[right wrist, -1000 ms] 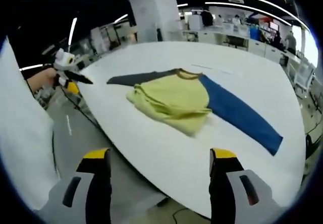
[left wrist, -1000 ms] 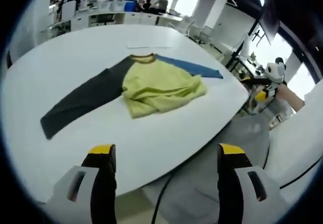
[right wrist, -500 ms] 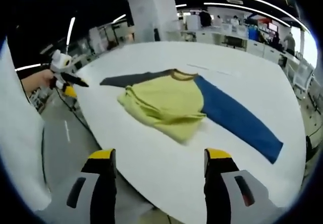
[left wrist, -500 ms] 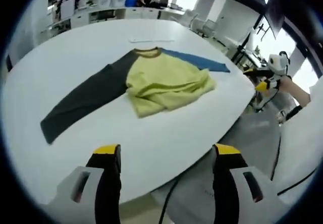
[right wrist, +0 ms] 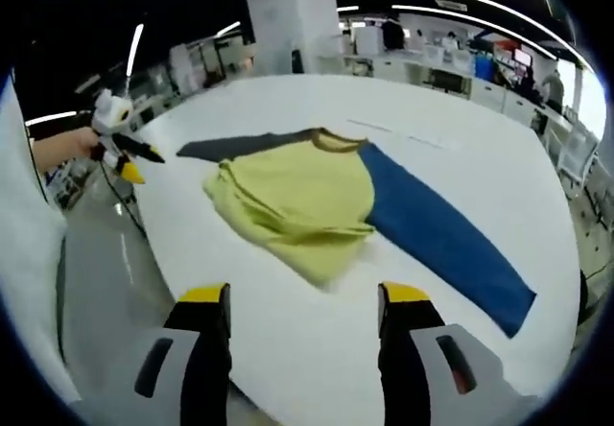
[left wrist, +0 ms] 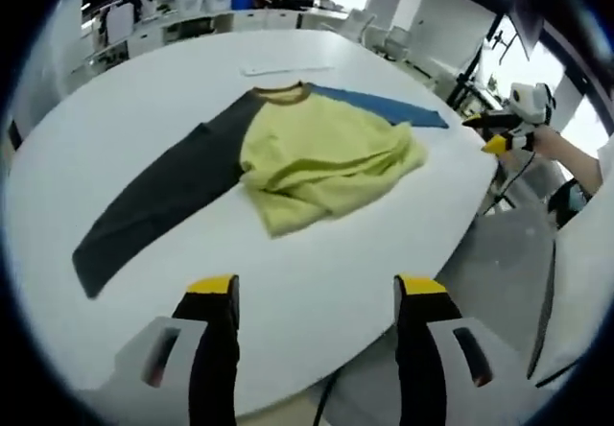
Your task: Fold the garment on the visible template until the final outline fits inside the template.
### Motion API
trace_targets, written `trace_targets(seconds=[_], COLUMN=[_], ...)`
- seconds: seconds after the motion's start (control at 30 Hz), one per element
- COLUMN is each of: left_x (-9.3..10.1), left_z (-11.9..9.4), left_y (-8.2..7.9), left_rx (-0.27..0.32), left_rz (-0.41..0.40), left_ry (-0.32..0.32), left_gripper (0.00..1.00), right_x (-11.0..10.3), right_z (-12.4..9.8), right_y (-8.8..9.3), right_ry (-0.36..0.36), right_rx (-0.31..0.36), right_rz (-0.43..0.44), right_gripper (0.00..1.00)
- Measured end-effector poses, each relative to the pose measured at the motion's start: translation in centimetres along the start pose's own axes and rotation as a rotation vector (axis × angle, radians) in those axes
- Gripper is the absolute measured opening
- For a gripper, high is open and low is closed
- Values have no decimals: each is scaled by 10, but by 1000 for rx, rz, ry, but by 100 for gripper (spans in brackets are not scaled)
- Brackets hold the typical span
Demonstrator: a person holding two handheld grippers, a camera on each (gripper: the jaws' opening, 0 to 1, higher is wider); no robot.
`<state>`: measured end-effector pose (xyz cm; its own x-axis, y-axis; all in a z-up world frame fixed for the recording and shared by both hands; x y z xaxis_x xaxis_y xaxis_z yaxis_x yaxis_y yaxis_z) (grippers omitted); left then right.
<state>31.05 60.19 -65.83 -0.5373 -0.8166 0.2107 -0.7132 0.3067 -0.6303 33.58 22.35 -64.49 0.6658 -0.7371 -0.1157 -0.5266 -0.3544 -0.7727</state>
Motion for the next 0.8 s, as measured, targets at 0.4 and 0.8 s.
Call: trace_targets(seconds=[0.4,0.8], left_x=[-16,-31], left_z=[29,52], left_y=[-10,-30], left_rx=[42,91], left_rz=[105,149], left_ry=[-76,-109], left_gripper=[53,48], right_x=[17,37], right_z=[23,45], right_y=[-4,-5], right_ry=[-6,18], right_rx=[-7,-22], right_rz=[-6,-40], right_gripper=[57,47])
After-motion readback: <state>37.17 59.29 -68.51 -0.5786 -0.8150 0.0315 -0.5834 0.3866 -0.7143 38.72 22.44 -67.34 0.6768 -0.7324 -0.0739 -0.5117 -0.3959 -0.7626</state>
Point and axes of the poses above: the point that each gripper's makers call its tool centre point, and the gripper's own axes: z roughly forward along the fingers, x roughly to its right, y roughly out of its underside, the point moved 2 cm from there along -z, roughly backward along the fingers, and after that the axes turned 3 degrees about x, right-handed, at the moved point
